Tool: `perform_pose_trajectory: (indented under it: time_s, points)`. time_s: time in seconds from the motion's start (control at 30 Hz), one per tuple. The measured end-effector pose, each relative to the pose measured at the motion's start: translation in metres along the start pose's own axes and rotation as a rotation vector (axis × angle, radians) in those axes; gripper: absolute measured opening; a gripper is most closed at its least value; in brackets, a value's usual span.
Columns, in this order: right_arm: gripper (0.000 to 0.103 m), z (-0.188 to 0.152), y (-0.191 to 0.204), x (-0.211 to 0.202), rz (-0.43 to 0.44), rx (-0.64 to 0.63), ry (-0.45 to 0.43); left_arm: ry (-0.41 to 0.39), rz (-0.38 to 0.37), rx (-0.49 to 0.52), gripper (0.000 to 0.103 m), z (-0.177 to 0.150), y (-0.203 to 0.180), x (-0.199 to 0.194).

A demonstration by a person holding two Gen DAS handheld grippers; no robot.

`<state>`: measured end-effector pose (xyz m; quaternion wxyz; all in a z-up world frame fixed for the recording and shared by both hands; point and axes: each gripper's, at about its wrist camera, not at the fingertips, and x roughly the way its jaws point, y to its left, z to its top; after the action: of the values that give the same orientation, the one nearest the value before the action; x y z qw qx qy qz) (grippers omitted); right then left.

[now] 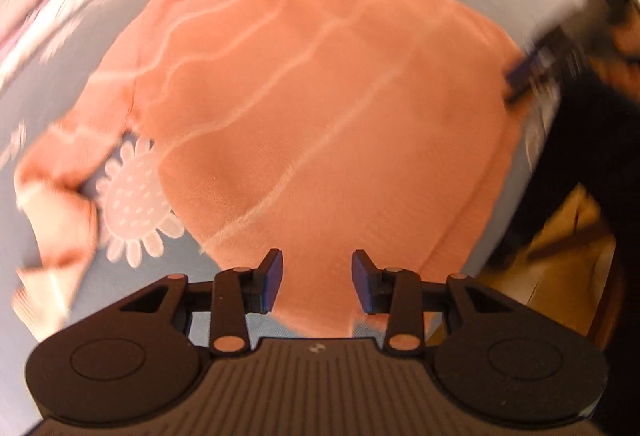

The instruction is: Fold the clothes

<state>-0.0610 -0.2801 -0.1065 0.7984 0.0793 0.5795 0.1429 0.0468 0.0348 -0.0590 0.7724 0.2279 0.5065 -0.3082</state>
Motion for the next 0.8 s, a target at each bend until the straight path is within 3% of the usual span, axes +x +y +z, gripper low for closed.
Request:
perform_pose_trajectory:
  time_s: [0.1,0.27,0.43,0.63,0.8]
  points:
    - [0.076,-0.015,0.012,-0.002,-0.046,-0.029,-0.021,-0.013,0.019,-0.142,0.039,0.005,0.02,-0.003]
    - [0.076,-0.029,0.018,-0.016,-0.031,-0.02,-0.035,0.026,0.126,-0.165,0.039,0.018,0.072,-0.01]
    - [0.076,-0.022,0.028,-0.023,-0.054,-0.053,-0.062,0.031,0.132,-0.304,0.038,0.046,0.14,-0.002]
    - [0.076,0.004,0.037,-0.013,-0.028,-0.054,-0.075,-0.006,0.209,-0.282,0.038,0.106,0.216,0.013]
    - [0.076,0.03,0.043,-0.001,-0.028,-0.069,-0.076,0.097,0.232,-0.21,0.037,0.16,0.277,0.047]
